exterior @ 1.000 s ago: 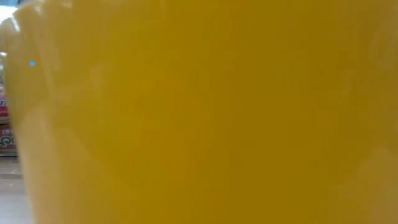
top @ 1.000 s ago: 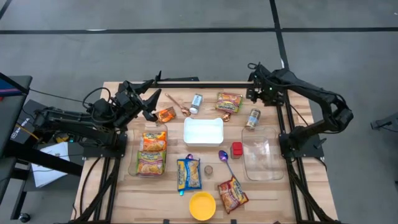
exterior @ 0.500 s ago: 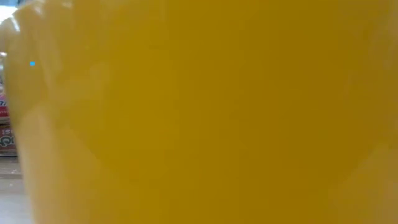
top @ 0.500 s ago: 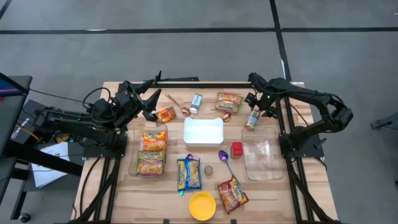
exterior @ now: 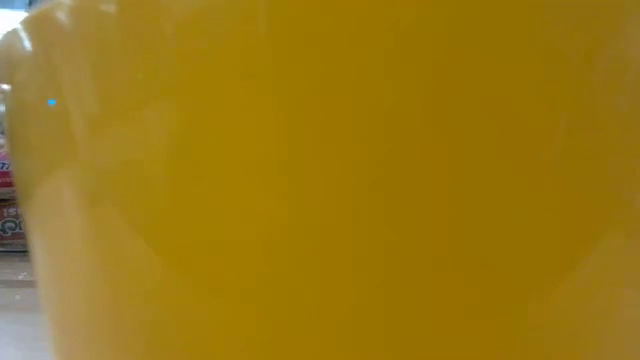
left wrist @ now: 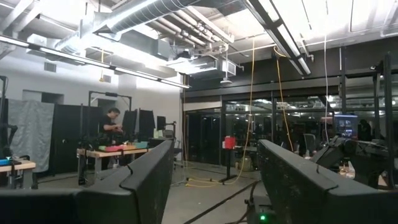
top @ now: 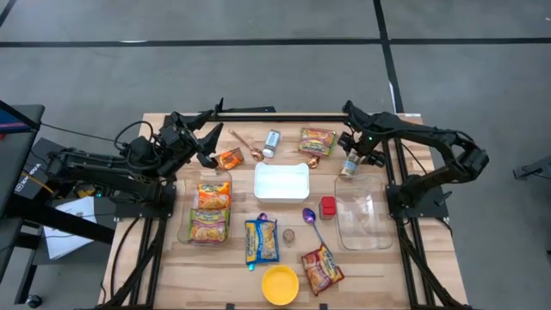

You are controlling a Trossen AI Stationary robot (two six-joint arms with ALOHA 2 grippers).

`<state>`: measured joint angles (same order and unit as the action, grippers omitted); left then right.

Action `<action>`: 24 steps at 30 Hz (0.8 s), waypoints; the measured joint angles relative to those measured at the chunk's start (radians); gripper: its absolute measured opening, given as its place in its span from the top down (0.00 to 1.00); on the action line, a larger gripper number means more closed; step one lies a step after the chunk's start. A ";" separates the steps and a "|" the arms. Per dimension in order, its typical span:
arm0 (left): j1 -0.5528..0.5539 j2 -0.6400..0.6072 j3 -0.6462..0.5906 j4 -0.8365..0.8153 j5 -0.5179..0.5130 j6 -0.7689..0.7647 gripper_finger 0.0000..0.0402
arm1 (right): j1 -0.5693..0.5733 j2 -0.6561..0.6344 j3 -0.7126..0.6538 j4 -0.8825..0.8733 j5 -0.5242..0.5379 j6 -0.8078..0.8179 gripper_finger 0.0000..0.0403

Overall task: Pick & Place Food Item
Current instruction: Put the gold seasoning bottle into the right transparent bin

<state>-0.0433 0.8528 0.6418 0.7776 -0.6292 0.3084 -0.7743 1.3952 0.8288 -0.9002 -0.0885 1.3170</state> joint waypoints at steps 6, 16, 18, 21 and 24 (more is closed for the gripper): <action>0.000 0.000 0.000 0.000 0.000 0.000 0.44 | -0.008 0.000 -0.032 0.052 -0.001 -0.005 0.34; 0.027 0.000 0.000 -0.003 0.000 -0.032 0.44 | -0.004 0.063 -0.045 0.135 -0.020 -0.018 0.34; 0.027 0.000 0.000 -0.003 0.000 -0.033 0.44 | -0.005 0.077 -0.044 0.146 -0.019 -0.011 0.34; 0.026 0.000 0.000 -0.004 0.000 -0.033 0.44 | -0.007 0.092 -0.042 0.149 -0.024 -0.016 0.34; 0.027 0.000 0.000 -0.004 0.000 -0.033 0.44 | -0.009 0.103 -0.040 0.150 -0.019 -0.008 0.34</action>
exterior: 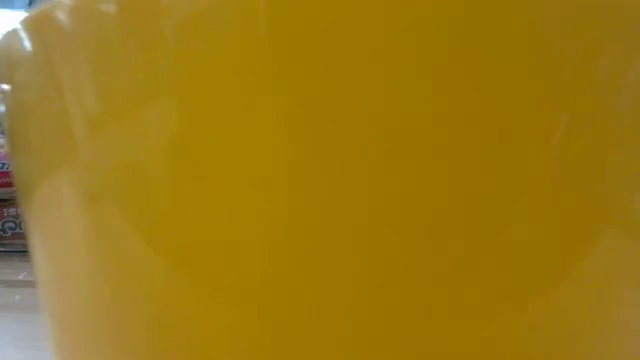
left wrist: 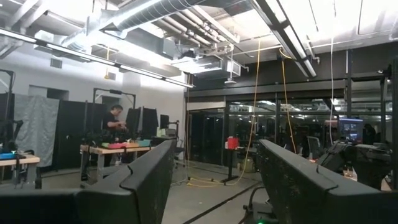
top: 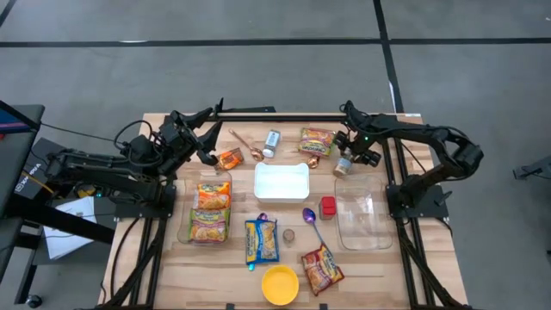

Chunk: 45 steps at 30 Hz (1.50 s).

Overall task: Pick & Place Food Item
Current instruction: Put the gold seasoning bottle into the right transparent bin

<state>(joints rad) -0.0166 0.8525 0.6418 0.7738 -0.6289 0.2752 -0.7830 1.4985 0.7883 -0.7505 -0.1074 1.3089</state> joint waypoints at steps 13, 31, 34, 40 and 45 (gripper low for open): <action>0.000 0.000 0.000 0.000 0.000 0.000 0.44 | -0.016 0.002 0.000 -0.005 0.016 0.000 0.34; 0.000 0.000 0.000 0.000 0.000 -0.024 0.44 | 0.011 -0.006 -0.005 0.045 0.078 0.114 0.34; -0.001 0.000 0.000 0.000 0.000 -0.026 0.44 | 0.011 -0.006 -0.005 0.045 0.076 0.112 0.34; -0.001 0.000 0.000 0.000 0.001 -0.026 0.44 | 0.011 -0.006 -0.004 0.036 0.071 0.198 0.34; -0.001 0.000 0.000 -0.001 0.001 -0.026 0.44 | 0.005 -0.006 -0.003 0.019 0.060 0.242 0.32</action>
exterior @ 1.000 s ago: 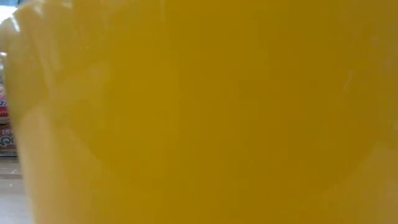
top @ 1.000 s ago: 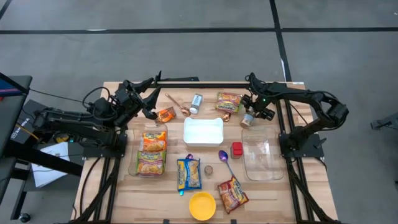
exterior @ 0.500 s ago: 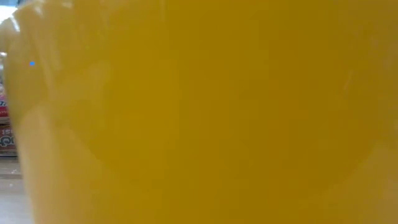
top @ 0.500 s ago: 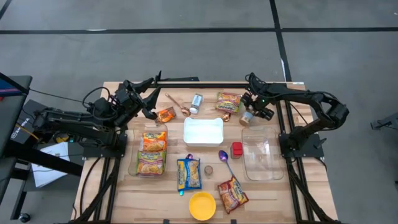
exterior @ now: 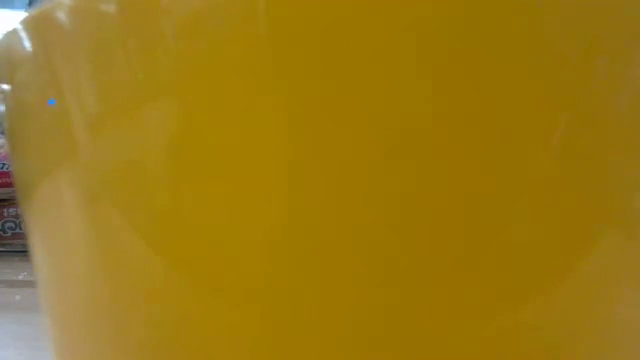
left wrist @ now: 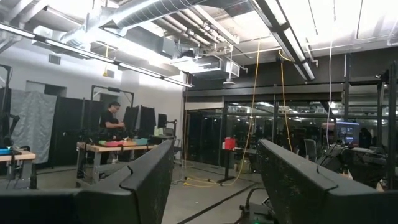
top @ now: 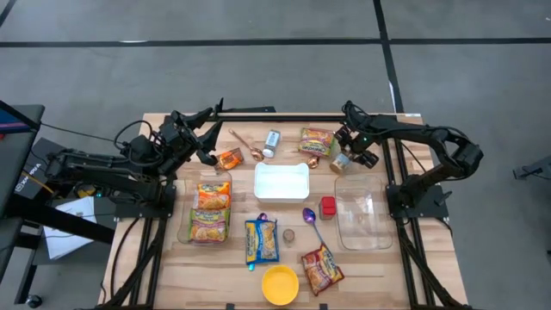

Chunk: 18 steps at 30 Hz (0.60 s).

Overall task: Pick & Place Food Item
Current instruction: Put the gold seasoning bottle into the right transparent bin

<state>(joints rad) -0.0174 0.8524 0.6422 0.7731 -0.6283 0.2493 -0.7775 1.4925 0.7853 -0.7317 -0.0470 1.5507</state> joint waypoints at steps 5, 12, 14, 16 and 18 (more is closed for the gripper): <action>0.000 0.000 0.000 0.000 0.000 0.000 0.44 | -0.025 0.023 -0.025 -0.065 -0.005 -0.081 0.19; 0.000 0.000 0.000 0.000 0.001 -0.004 0.44 | -0.021 0.024 -0.014 -0.065 -0.021 -0.098 0.03; -0.001 0.000 0.000 0.000 0.002 -0.008 0.44 | -0.014 0.022 -0.010 -0.057 -0.012 -0.084 0.06; -0.001 0.000 0.000 0.000 0.003 -0.021 0.44 | -0.009 0.022 -0.012 -0.063 -0.011 -0.076 0.07; -0.001 0.000 0.000 0.000 0.003 -0.023 0.44 | -0.008 0.022 -0.012 -0.053 -0.007 -0.080 0.08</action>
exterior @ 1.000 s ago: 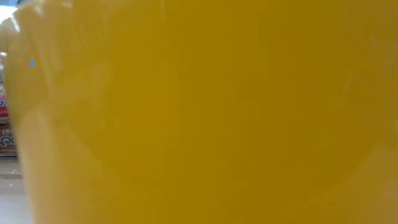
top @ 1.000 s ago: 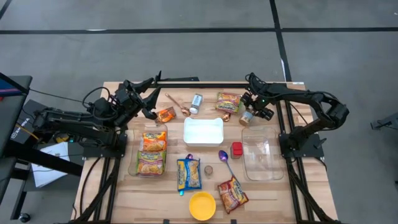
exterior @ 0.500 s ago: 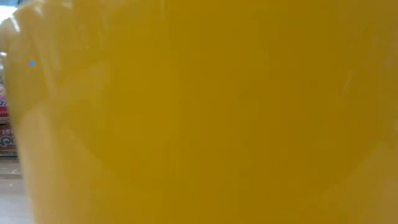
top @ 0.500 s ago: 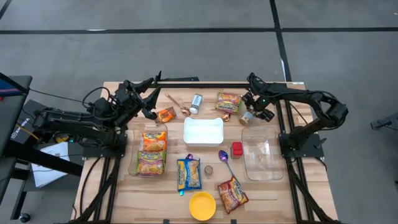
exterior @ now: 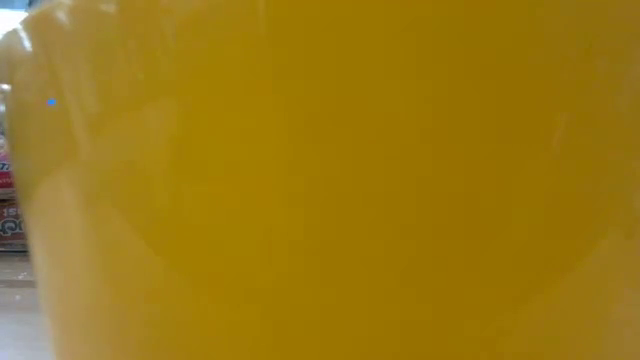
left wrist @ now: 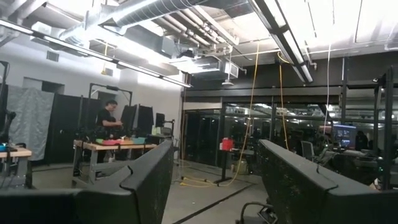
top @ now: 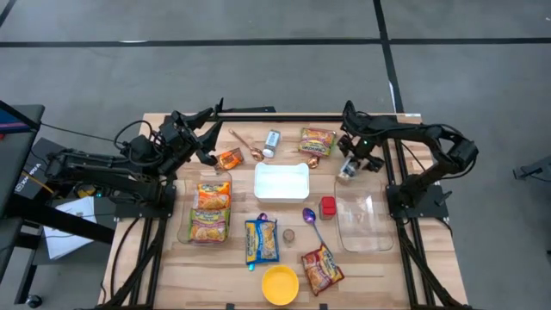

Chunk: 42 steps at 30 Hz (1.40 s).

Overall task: Pick & Place Food Item
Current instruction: Put the gold seasoning bottle into the right transparent bin

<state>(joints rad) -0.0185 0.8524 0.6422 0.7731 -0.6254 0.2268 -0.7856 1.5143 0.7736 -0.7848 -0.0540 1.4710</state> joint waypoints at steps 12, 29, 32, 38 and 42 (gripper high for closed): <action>0.000 0.000 0.000 0.000 0.005 0.000 0.44 | 0.000 -0.002 0.002 0.007 0.002 -0.004 0.08; 0.000 0.000 0.000 0.000 0.009 0.000 0.44 | 0.000 -0.003 0.003 0.016 0.025 -0.004 0.25; 0.000 0.000 0.000 0.000 0.009 0.000 0.44 | 0.000 -0.004 0.004 0.016 0.027 -0.004 0.31; 0.000 0.000 0.000 0.000 0.009 0.000 0.44 | 0.000 -0.004 0.004 0.054 0.029 0.006 0.34; 0.000 0.000 0.000 0.000 0.009 0.000 0.44 | 0.000 -0.004 0.004 0.092 0.029 0.055 0.34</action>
<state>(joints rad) -0.0185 0.8524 0.6422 0.7731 -0.6163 0.2267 -0.7856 1.5101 0.7776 -0.6930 -0.0250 1.5263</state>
